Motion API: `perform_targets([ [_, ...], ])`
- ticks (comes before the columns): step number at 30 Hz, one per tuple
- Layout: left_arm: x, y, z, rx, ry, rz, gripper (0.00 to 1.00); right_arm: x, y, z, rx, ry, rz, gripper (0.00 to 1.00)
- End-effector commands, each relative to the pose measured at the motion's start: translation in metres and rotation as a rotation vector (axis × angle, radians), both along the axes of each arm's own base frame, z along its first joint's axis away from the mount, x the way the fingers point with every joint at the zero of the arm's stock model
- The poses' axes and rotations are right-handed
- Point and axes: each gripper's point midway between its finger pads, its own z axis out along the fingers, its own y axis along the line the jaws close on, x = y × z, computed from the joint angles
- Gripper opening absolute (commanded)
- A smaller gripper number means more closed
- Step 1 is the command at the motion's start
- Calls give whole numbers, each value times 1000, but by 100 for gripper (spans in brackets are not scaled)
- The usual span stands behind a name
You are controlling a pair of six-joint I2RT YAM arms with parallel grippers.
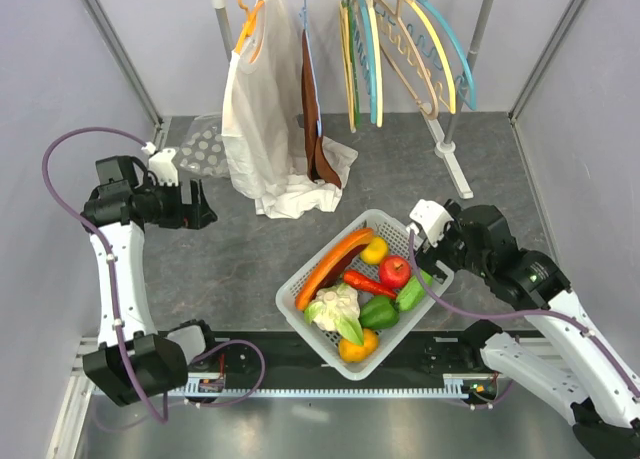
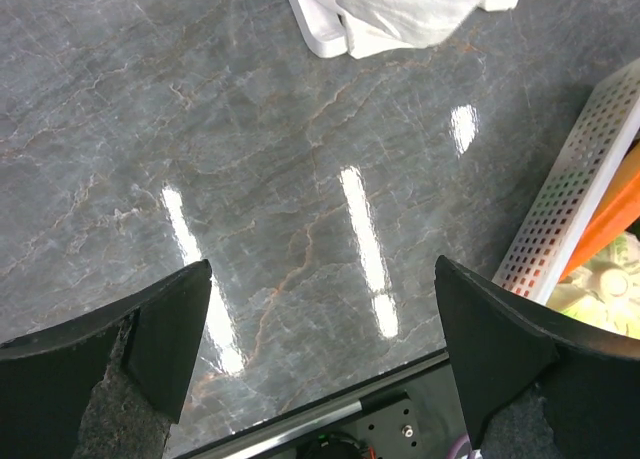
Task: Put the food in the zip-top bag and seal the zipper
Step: Pick up the zipper food storage bag at the corner of the board.
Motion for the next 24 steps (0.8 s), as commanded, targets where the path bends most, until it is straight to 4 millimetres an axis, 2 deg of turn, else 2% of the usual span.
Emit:
perform_targets([
  [1,33,12,14,-17,-46,67,100,2,7,13,33,-10,22,98],
  [2,44,18,16,-7,-53,90,100,2,8,14,38,-8,18,98],
  [3,54,26,9,5,-22,117,100,3,10,17,46,-10,22,98],
  [4,66,32,19,8,-44,137,100,3,10,17,48,-9,20,98],
  [9,123,50,36,26,-111,126,100,4,19,23,118,8,-1,98],
  [10,136,54,24,17,-84,127,100,5,21,23,120,13,4,98],
  [11,146,56,22,10,-84,118,100,5,21,22,116,18,7,98],
  [12,160,59,34,16,-120,105,100,6,21,22,103,19,16,98],
  [13,175,62,16,-7,-80,101,100,7,22,21,93,25,21,98],
  [14,185,63,14,-14,-81,99,100,7,22,20,88,25,21,98],
  [15,199,66,24,-12,-113,93,100,9,22,21,84,23,22,98],
  [16,210,67,16,-16,-106,85,100,10,23,20,82,31,26,98],
  [17,223,70,-5,-23,-69,84,100,10,25,21,86,33,29,98],
  [19,246,69,-11,-18,-90,67,100,13,28,21,89,45,30,98],
  [20,257,70,-35,-19,-55,65,99,12,30,21,94,50,36,98],
  [22,277,62,-37,6,-81,42,94,14,31,20,88,64,35,98],
  [23,283,61,-46,21,-72,40,93,14,31,19,85,68,35,98],
  [24,294,49,-54,40,-76,2,89,15,31,19,83,72,35,98],
])
